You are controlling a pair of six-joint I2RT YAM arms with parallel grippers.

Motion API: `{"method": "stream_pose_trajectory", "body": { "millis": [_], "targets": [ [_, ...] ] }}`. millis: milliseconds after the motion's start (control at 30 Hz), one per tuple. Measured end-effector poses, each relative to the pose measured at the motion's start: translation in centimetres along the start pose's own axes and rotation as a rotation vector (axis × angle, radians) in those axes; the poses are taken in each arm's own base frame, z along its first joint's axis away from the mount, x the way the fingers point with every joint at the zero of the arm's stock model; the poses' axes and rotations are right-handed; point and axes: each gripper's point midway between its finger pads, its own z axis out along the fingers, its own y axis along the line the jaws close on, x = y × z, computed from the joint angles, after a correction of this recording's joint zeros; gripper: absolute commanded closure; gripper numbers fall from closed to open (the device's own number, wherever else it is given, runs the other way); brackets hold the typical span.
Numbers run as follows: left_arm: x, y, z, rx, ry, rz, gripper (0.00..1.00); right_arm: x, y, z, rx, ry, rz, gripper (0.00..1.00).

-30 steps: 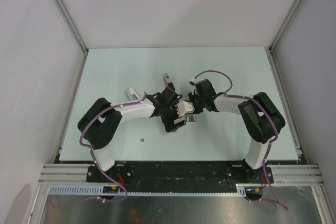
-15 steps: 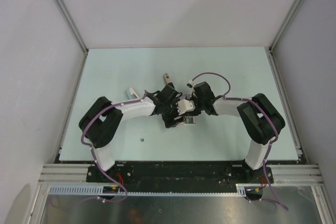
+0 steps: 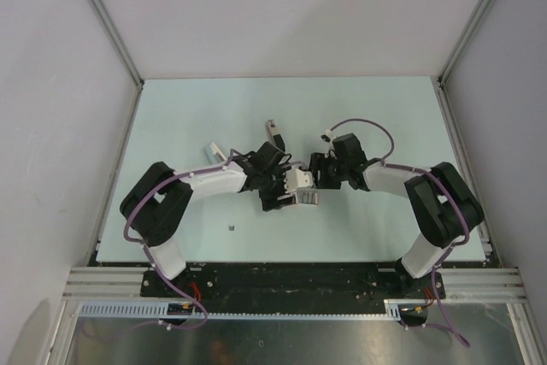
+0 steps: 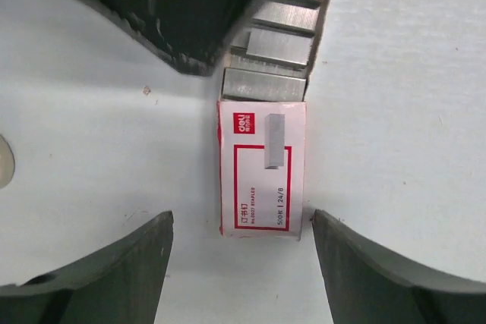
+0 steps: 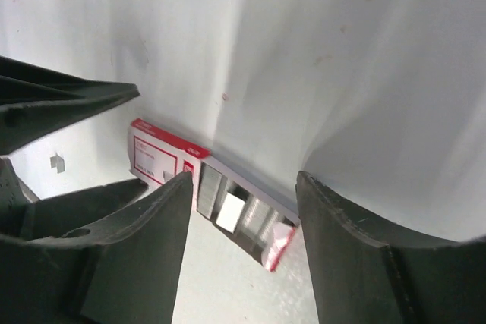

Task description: Unload the staples from the stapler

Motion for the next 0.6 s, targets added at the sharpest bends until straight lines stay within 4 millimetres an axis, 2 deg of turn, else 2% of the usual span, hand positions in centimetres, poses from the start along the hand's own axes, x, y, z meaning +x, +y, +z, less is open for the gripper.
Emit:
{"method": "stream_pose_trajectory", "body": {
  "millis": [100,300,400,600],
  "targets": [
    [0.4,-0.3,-0.3,0.009,0.002,0.029,0.17,0.3,-0.6,-0.9,0.005,-0.026,0.005,0.3],
    [0.5,-0.5,-0.5,0.025,-0.001,0.056,0.14,0.9,-0.3,-1.2,-0.001,-0.098,-0.044,0.27],
    [0.5,-0.4,-0.4,0.032,0.008,0.053,0.14,0.7,-0.3,-1.2,0.0,-0.122,-0.054,0.29],
    [0.2,0.9,0.0,0.028,0.018,0.012,0.13,0.5,-0.2,-0.7,-0.007,-0.141,-0.078,0.4]
  ]
}}
